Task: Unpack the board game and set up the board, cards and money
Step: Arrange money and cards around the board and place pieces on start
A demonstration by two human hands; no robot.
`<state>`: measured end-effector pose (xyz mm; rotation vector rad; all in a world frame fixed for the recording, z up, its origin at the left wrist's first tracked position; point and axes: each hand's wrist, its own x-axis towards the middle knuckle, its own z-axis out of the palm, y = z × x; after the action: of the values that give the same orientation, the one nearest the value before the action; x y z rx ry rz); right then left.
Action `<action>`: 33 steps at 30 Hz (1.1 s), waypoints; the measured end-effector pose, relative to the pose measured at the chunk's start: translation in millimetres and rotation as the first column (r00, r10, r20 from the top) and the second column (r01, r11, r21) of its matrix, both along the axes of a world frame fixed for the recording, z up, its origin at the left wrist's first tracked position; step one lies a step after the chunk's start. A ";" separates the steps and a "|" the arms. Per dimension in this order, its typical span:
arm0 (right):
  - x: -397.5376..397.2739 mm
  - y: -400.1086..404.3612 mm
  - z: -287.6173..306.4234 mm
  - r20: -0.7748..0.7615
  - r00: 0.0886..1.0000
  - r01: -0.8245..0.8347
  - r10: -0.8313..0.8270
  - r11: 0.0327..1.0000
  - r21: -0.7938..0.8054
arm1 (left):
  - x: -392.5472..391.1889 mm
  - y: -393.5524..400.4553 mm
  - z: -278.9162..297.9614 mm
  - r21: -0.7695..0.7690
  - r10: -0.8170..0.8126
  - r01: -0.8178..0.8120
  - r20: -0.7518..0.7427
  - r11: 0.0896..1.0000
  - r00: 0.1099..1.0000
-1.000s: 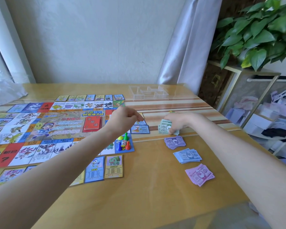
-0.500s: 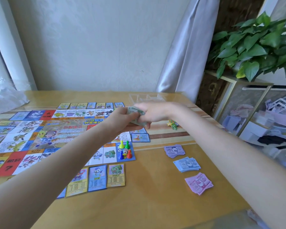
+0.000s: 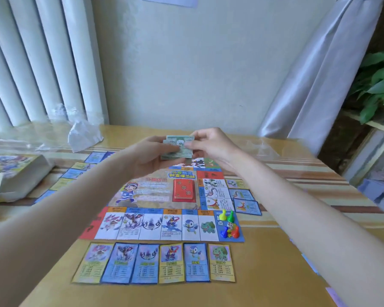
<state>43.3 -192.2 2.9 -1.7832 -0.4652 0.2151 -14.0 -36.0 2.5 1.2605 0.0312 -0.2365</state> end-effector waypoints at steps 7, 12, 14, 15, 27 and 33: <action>61.7 64.2 -10.6 -0.037 0.997 0.075 -0.074 0.997 0.029 | 53.1 45.0 -9.9 0.060 0.273 -0.280 0.113 0.958 0.956; 116.8 82.7 -20.6 -0.200 0.951 0.266 -0.235 0.953 0.143 | 92.6 77.5 -24.9 0.125 0.328 -0.338 0.089 0.933 0.940; 144.7 88.8 -32.7 -0.217 0.930 0.317 -0.298 0.947 0.057 | 106.2 93.6 -32.0 0.155 0.383 -0.392 0.082 0.907 0.920; 157.2 92.3 -39.6 -0.205 0.922 0.332 -0.328 0.943 -0.016 | 112.3 101.2 -35.8 0.154 0.418 -0.426 0.081 0.892 0.905; 218.0 139.9 -90.8 0.160 0.962 0.272 -0.220 0.777 -0.568 | 146.8 135.1 -65.3 -0.022 0.517 -0.518 -0.044 0.855 0.855; 206.7 136.2 -72.6 0.285 0.915 0.389 -0.284 0.807 -0.445 | 142.0 120.8 -65.1 0.062 0.476 -0.474 -0.032 0.878 0.879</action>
<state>249.9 -56.0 -69.7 -2.3765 -0.2330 -0.1213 127.9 84.8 -62.6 1.2592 0.3869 0.1645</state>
